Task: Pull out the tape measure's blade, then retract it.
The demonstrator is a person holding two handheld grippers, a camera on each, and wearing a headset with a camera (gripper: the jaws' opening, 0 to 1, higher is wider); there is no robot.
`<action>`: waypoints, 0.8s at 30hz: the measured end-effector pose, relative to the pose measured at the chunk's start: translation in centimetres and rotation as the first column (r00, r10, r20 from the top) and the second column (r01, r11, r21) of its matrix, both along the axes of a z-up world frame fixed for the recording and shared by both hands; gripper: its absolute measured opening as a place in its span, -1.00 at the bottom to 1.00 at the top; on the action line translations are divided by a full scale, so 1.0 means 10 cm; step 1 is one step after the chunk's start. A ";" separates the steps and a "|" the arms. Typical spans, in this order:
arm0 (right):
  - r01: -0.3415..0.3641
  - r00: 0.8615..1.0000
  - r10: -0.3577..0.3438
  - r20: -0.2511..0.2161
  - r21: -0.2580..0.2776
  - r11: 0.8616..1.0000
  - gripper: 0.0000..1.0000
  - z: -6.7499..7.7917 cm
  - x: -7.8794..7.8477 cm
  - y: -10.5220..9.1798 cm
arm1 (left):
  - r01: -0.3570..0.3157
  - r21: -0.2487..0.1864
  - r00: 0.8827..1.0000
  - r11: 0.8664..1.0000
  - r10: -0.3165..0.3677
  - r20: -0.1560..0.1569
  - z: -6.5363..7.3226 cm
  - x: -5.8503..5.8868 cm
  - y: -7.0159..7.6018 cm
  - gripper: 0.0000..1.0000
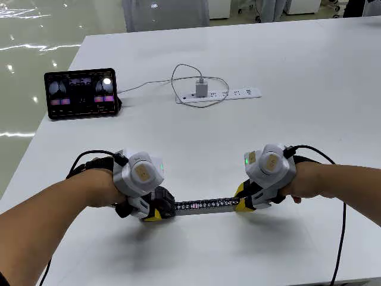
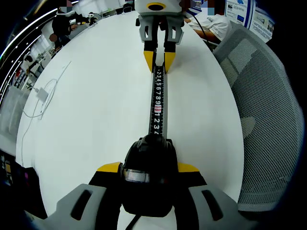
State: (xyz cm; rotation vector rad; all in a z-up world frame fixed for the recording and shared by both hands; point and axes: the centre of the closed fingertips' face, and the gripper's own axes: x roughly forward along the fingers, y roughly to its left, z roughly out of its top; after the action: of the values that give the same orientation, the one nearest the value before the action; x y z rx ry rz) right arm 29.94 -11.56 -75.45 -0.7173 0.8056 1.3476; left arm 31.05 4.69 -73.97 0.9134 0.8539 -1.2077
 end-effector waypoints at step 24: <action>0.007 1.000 -0.007 0.000 -0.010 1.000 -0.81 0.00 0.00 -0.17 | -0.001 -0.002 1.000 1.000 0.001 0.003 0.00 0.00 0.00 -0.28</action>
State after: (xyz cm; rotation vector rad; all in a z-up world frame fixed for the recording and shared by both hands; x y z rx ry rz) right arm 29.93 -13.22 -75.44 -0.7216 0.8148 1.3378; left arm 31.06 4.64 -73.93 0.9128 0.8505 -1.2058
